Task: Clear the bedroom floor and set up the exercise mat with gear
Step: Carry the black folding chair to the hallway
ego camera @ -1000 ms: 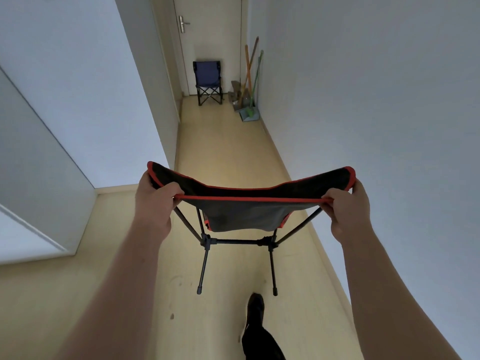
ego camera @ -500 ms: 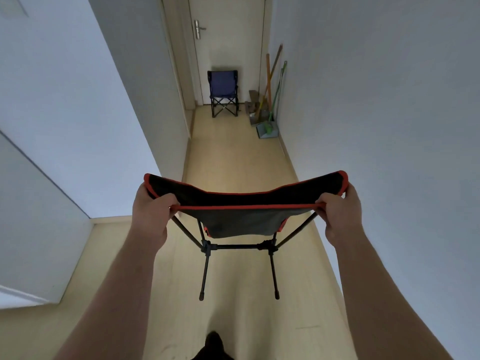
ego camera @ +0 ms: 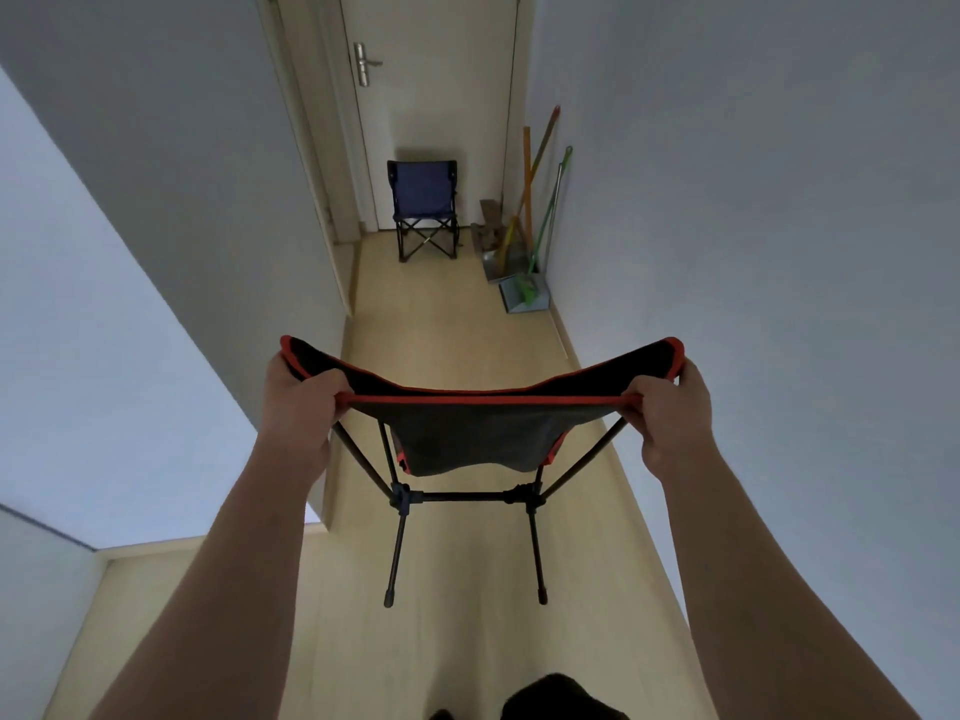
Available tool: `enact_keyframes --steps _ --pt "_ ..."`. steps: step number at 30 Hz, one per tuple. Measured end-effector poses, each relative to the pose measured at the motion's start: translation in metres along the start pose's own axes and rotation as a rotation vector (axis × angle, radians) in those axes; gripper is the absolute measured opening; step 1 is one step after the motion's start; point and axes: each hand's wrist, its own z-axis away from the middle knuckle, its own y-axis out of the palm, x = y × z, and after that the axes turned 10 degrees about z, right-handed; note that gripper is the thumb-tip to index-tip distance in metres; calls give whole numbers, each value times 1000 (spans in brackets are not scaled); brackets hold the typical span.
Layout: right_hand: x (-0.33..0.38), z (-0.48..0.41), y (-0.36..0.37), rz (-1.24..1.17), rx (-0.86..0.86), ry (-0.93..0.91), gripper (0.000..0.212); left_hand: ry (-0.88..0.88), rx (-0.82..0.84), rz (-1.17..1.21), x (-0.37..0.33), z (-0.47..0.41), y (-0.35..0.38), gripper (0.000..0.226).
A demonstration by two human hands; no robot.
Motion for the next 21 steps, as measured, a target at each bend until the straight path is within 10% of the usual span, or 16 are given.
enact_keyframes --steps 21 --pt "111 -428 251 24 146 10 59 8 -157 -1 -29 -412 213 45"
